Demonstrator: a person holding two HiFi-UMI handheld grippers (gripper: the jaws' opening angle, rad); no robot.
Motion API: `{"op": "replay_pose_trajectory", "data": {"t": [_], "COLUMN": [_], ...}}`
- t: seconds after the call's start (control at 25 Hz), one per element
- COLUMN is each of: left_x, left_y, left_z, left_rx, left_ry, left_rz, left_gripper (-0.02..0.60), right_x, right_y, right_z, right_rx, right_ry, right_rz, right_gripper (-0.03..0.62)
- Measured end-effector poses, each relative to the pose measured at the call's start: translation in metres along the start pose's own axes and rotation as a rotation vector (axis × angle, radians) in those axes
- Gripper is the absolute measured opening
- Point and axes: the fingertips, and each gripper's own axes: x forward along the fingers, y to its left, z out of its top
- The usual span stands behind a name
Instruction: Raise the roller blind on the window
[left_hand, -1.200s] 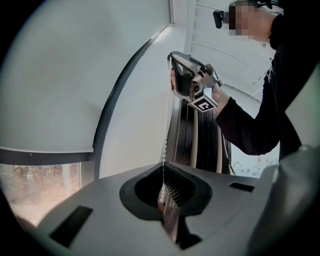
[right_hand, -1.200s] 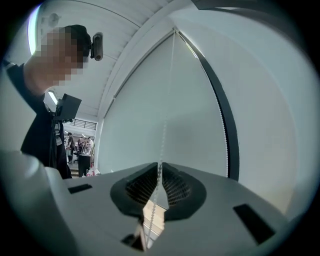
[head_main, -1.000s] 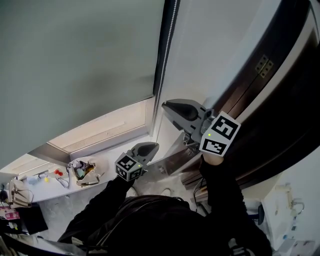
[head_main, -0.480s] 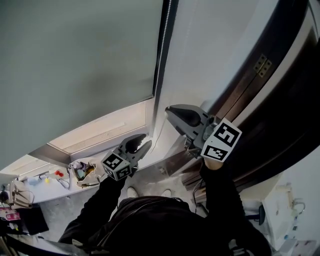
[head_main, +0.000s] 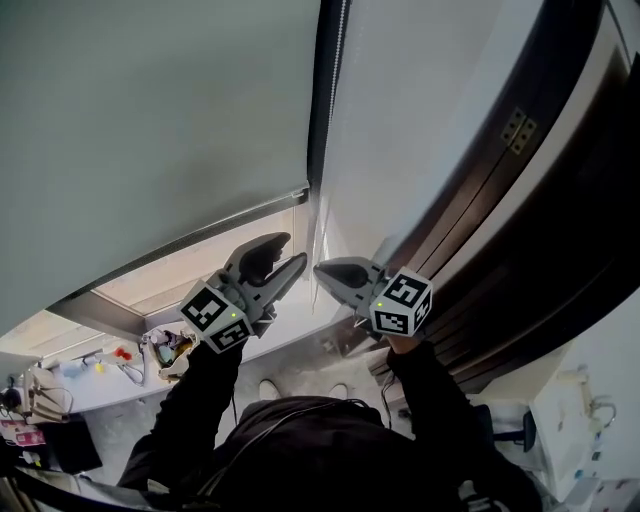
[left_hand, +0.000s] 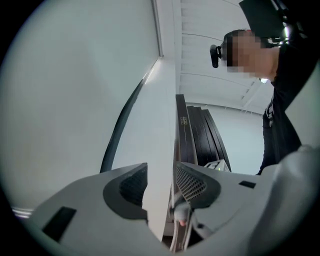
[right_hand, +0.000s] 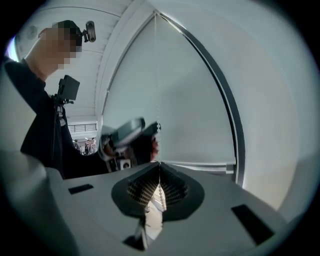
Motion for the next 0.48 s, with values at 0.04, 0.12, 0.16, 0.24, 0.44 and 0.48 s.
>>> {"op": "replay_pose_trajectory", "data": {"t": [0.04,0.12,0.16,0.24,0.44,0.48], "left_x": [0.002,0.008,0.011,0.018,0.031,0.033], "left_y": [-0.001,-0.004,-0.005,-0.008,-0.022,-0.023], "left_z": [0.002,0.004,0.005,0.007,0.027,0.032], "left_rx": [0.003,0.018,0.027,0.050,0.078,0.067], "left_ry": [0.007,0.025,0.036,0.067,0.081,0.076], "left_rz": [-0.007,-0.021,-0.030,-0.052,-0.114,-0.118], "left_gripper": [0.172,0.184,0.189,0.189,0.196,0.195], "right_x": [0.003,0.009,0.011,0.014,0.011,0.010], "right_y": [0.001,0.006,0.010,0.020,0.025,0.023], "right_z": [-0.021,-0.053,-0.064,-0.075,-0.079,-0.079], "right_rx": [0.020,0.045,0.048,0.029,-0.002,0.003], "right_ry": [0.023,0.053,0.061,0.062,0.027,0.024], "right_rz": [-0.001,0.002,0.008,0.022,0.022,0.020], "right_gripper": [0.011,0.011,0.011,0.008,0.008,0.008]}}
